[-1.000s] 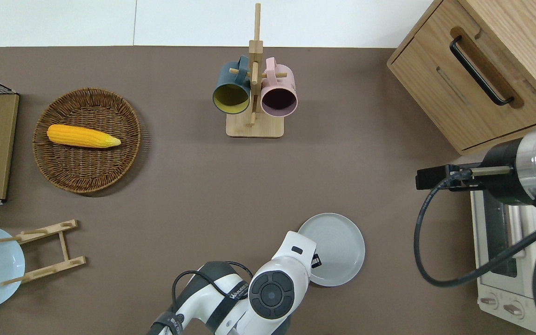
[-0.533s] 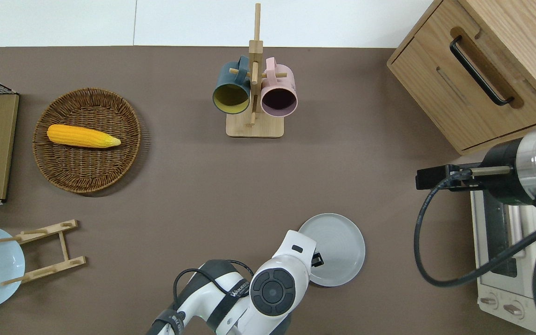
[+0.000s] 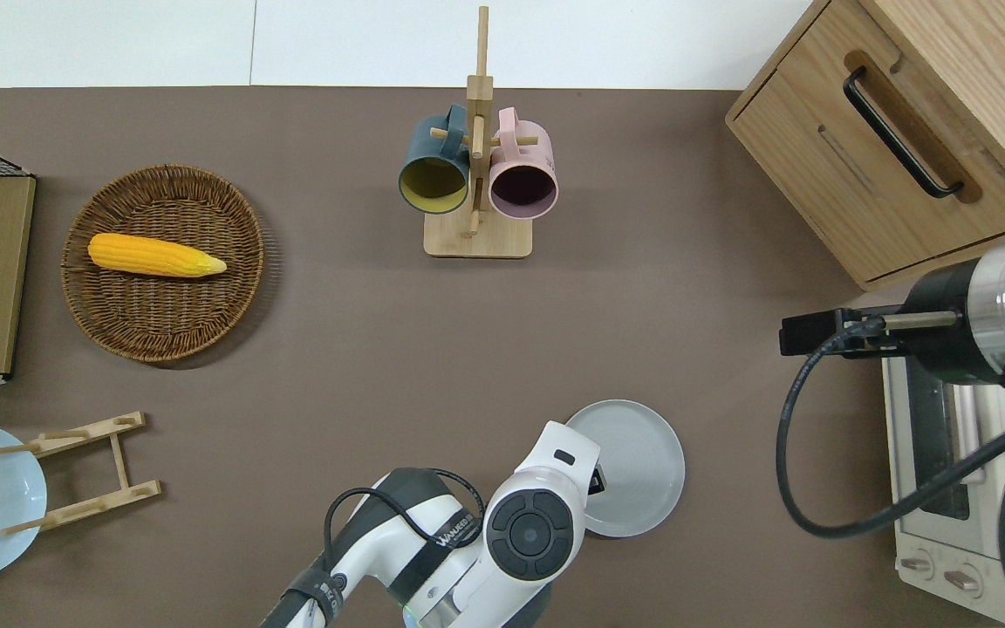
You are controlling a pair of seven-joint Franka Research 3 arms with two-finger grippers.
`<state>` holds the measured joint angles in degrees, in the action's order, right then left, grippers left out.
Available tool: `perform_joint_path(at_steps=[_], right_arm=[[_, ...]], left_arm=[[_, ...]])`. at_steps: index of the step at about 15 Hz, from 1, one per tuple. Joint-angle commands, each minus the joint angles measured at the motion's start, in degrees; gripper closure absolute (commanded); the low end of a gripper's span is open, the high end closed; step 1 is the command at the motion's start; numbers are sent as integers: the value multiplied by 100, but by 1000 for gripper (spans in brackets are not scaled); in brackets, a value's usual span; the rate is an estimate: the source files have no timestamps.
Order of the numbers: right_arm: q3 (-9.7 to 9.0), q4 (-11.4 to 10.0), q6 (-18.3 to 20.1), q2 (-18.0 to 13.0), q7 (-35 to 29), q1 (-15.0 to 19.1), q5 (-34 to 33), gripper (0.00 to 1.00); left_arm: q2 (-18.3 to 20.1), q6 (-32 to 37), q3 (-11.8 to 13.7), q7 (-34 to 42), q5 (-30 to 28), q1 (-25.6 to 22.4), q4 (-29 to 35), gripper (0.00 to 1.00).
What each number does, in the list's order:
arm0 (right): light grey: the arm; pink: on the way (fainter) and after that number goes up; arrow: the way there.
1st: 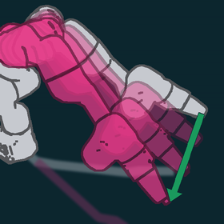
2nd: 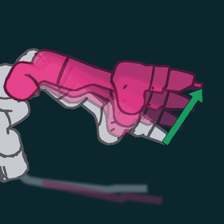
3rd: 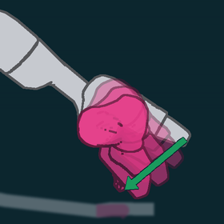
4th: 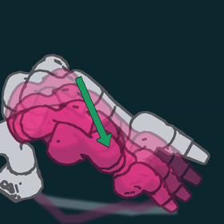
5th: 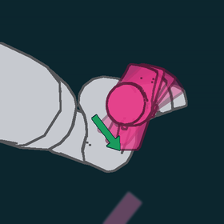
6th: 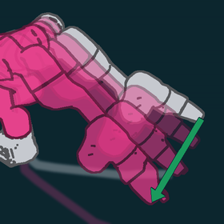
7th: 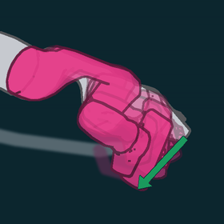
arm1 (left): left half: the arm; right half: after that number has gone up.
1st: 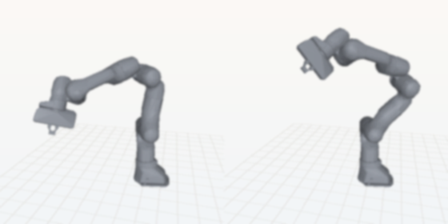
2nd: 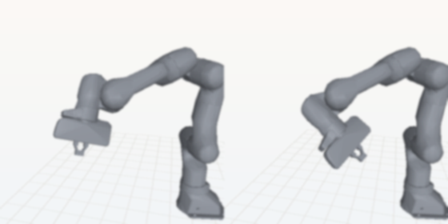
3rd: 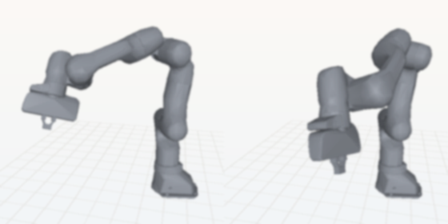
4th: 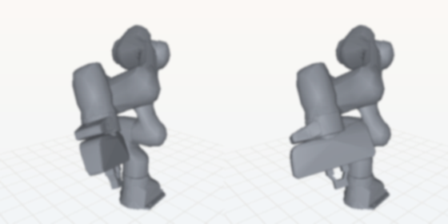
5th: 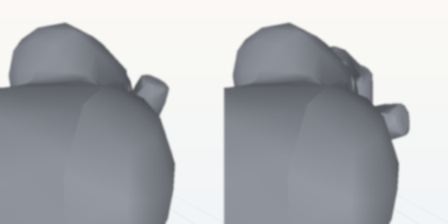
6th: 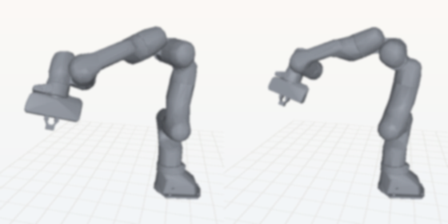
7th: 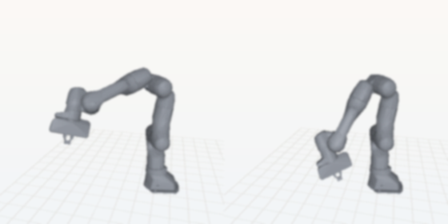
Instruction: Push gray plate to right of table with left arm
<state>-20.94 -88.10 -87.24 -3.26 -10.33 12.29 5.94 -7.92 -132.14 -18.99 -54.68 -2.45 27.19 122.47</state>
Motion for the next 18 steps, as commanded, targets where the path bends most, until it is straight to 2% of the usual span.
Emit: perform_joint_path(at_steps=[1,6,13,18], right_arm=[[-15,83,31,36,-12,36,92,5],[-15,83,31,36,-12,36,92,5],[-24,83,31,36,-12,36,92,5],[-15,83,31,36,-12,36,92,5]], left_arm=[[667,793,-9,1105,-79,-642,49,9],[941,1470,-9,2135,-168,-1276,67,9],[1363,2112,-9,3734,-177,-2558,76,9],[1757,2455,9,5237,-185,-3727,67,9]])
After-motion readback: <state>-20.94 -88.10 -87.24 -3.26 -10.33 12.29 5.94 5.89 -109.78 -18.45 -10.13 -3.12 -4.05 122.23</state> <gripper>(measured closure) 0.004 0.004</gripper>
